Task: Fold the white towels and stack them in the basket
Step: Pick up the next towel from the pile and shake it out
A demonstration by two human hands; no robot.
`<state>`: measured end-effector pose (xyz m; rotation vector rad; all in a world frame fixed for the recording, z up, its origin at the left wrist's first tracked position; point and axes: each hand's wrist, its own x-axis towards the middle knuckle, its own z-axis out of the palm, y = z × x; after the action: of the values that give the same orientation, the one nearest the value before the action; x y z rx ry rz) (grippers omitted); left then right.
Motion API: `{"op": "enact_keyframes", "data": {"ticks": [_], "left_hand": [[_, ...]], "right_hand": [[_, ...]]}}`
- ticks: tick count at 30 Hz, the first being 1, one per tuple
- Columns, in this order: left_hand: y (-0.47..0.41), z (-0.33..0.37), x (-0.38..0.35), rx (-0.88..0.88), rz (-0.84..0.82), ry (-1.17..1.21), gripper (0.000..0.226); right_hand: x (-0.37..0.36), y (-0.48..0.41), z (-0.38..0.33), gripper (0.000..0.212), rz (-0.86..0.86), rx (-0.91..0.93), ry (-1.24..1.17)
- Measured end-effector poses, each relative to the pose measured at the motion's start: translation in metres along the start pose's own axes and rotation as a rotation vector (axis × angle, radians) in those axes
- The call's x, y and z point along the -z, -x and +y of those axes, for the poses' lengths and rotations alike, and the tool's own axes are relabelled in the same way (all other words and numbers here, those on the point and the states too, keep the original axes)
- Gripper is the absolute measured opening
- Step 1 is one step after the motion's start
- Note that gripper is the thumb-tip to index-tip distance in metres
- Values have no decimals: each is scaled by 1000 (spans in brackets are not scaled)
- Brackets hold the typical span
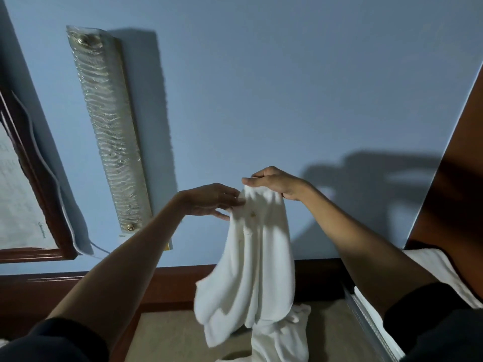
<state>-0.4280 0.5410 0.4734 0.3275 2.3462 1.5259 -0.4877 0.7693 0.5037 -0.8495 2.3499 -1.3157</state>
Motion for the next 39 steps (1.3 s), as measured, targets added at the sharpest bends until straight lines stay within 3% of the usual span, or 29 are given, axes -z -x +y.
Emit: {"op": "enact_keyframes", "data": {"ticks": [3, 10, 12, 14, 16, 18, 19, 22, 24, 28, 33, 36, 39], "left_hand": [[5, -9, 15, -42, 54, 88, 43], [8, -30, 50, 20, 252, 376, 31], [8, -42, 59, 64, 360, 396, 28], [7, -52, 64, 78, 396, 360, 36], [7, -50, 62, 77, 313, 221, 57], [3, -36, 48, 49, 138, 76, 49], [0, -26, 39, 38, 50, 47, 44], [-7, -8, 22, -9, -68, -17, 62], [-9, -11, 29, -43, -36, -28, 66], [-9, -27, 48, -108, 32, 164, 64], [-12, -5, 31, -211, 72, 46, 45], [-12, -3, 43, -258, 214, 55, 39], [-11, -9, 55, -240, 211, 177, 29]], "right_hand": [[4, -1, 9, 39, -36, -45, 59], [22, -5, 39, 88, 5, -121, 52], [29, -4, 44, 112, 32, -127, 57], [32, -3, 43, 122, 48, -101, 67], [29, -7, 36, 106, 44, -62, 46], [20, -16, 24, 80, 39, -11, 29], [15, -23, 20, 80, 19, 28, 47], [-1, -31, 4, 70, -39, 56, 99], [0, -30, 4, 59, -46, 26, 158], [12, -26, 14, 47, -70, -55, 212], [-2, -39, -1, 46, 52, 63, -6], [-2, -40, 9, 55, -28, -15, -126], [-3, -38, 22, 34, -80, -43, -167]]}}
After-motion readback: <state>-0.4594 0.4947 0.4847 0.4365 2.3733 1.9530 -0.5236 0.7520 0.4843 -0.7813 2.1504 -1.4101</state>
